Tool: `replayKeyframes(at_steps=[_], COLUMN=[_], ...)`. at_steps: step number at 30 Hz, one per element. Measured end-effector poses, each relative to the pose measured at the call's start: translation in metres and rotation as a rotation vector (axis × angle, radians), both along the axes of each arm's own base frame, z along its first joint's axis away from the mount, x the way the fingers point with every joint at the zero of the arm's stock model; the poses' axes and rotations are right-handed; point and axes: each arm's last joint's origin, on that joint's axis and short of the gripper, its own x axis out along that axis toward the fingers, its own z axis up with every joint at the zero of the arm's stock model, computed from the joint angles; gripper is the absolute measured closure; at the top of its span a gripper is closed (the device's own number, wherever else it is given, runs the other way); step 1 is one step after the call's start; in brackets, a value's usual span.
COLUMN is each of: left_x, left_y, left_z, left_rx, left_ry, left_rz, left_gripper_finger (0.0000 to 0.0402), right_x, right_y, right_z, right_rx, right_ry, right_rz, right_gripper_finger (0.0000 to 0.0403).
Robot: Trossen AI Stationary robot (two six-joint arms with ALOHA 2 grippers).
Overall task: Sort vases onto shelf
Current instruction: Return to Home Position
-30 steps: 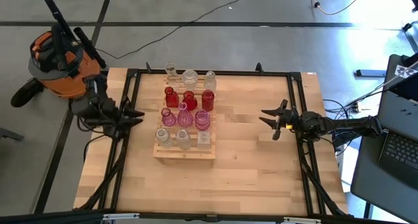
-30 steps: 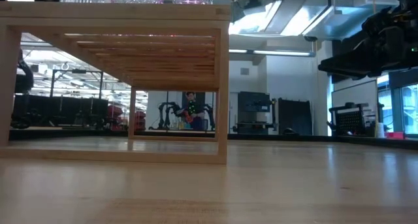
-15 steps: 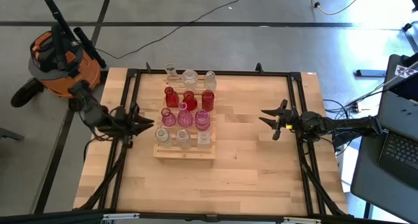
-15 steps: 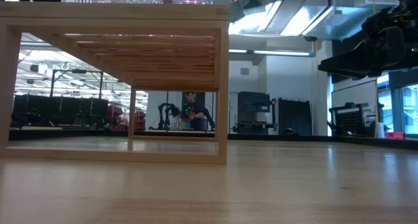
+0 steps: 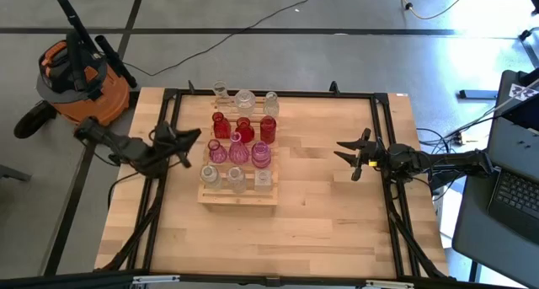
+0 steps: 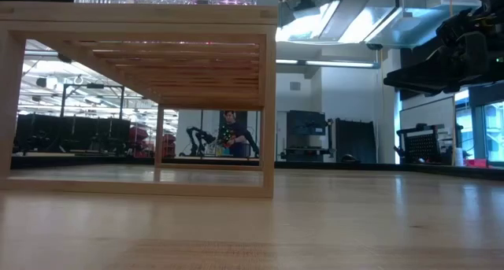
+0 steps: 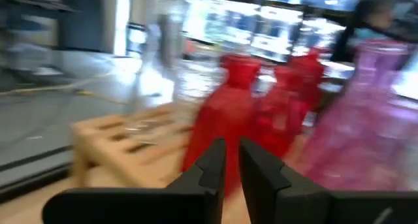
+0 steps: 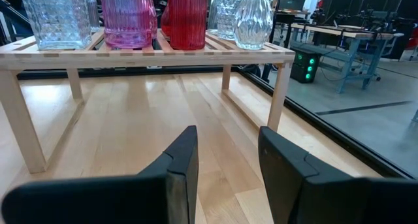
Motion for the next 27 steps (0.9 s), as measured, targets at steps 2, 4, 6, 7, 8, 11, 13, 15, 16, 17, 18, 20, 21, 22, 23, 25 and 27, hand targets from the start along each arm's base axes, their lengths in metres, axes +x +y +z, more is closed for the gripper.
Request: replayKeyframes(at_steps=[2,4,6,7,8,11,13,15,16,17,18,20,21,22,23,25,27], left_x=[0.000,0.001,0.001,0.001,0.001,0.003,0.005,0.006,0.007,0.008,0.008,0.009,0.009,0.009,0.009,0.009,0.010], left_y=[0.005,0.009,0.013,0.015,0.016,0.020,0.022,0.023,0.023,0.023,0.024,0.025,0.025,0.025,0.025,0.025,0.023], left_z=[-0.003,-0.007,-0.014,-0.018,-0.023,-0.038,-0.050,-0.063,-0.065,-0.065,-0.066,-0.066,-0.066,-0.066,-0.066,-0.066,-0.066], left_rx=[0.000,-0.031,-0.082,-0.113,-0.147,-0.216,-0.251,-0.315,-0.355,-0.372,-0.381,-0.389,-0.391,-0.395,-0.398,-0.387,-0.387], left_ry=[0.018,0.029,0.046,0.054,0.052,0.054,0.057,0.046,0.031,0.029,0.038,0.042,0.042,0.042,0.045,0.072,0.091], left_rz=[0.062,0.113,0.136,0.141,0.147,0.166,0.173,0.163,0.146,0.127,0.112,0.106,0.105,0.098,0.088,0.049,0.003], left_gripper_finger=[0.0369,0.0374,0.0378,0.0381,0.0383,0.0387,0.0388,0.0388,0.0388,0.0387,0.0387,0.0387,0.0387,0.0387,0.0387,0.0387,0.0387], right_x=[0.000,0.000,0.000,0.000,0.000,0.000,0.000,0.000,0.000,0.000,0.000,0.000,0.000,0.000,0.000,0.000,0.000], right_y=[0.000,0.000,0.000,0.000,0.000,0.000,0.000,0.000,0.000,0.000,0.000,0.000,0.000,0.000,0.000,0.000,0.000], right_z=[0.000,0.000,0.000,0.000,0.000,0.000,0.000,0.000,0.000,0.000,0.000,0.000,0.000,0.000,0.000,0.000,0.000], right_rx=[0.000,0.000,0.000,0.000,0.000,0.000,0.000,0.000,0.000,0.000,0.000,0.000,0.000,0.000,0.000,0.000,0.000], right_ry=[0.000,0.000,0.000,0.000,0.000,0.000,0.000,0.000,0.000,0.000,0.001,0.000,0.000,0.000,0.000,0.000,0.000], right_rz=[0.000,0.000,0.000,0.000,0.000,0.000,0.000,0.000,0.000,0.000,0.000,0.000,0.000,0.000,0.000,0.000,0.000], right_gripper_finger=[0.0292,0.0292,0.0292,0.0292,0.0292,0.0292,0.0292,0.0292,0.0292,0.0292,0.0292,0.0292,0.0292,0.0292,0.0292,0.0292,0.0292])
